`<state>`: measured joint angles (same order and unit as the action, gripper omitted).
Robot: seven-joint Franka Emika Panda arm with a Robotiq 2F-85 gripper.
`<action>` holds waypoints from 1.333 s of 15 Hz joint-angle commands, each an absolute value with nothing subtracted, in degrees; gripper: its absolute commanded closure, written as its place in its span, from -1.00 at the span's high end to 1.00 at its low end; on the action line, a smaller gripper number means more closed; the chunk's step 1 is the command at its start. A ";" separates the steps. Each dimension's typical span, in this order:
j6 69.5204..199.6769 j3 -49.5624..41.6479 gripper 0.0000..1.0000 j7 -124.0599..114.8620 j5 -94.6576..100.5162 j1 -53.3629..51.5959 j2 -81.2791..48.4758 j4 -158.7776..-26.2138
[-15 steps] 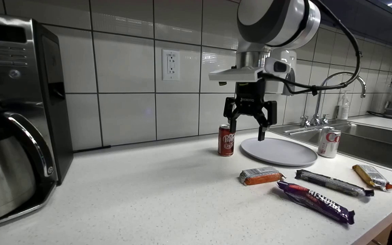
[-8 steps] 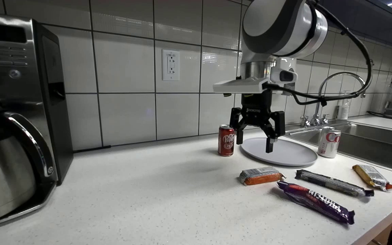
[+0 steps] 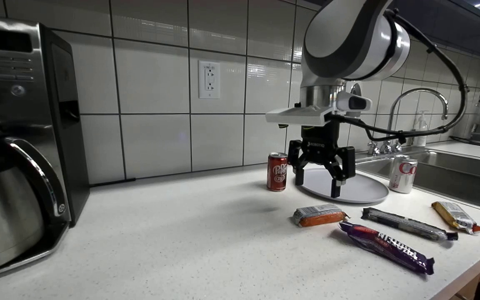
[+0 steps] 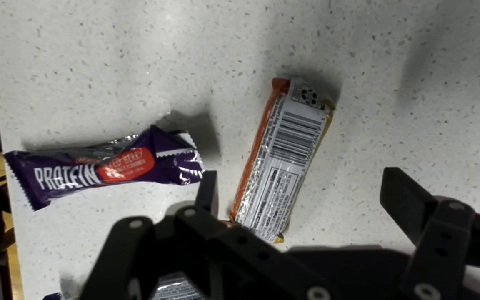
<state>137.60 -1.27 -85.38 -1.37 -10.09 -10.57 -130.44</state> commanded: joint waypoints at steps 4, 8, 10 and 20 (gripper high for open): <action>140.73 -0.78 1.00 -87.41 -1.24 -8.74 -10.90 -132.03; 141.24 -0.94 1.00 -87.89 -1.26 -8.81 -12.23 -132.19; 141.52 -1.04 1.00 -88.20 -1.27 -8.86 -13.01 -132.16; 142.47 -1.20 1.00 -88.14 -1.89 -9.10 -15.09 -131.85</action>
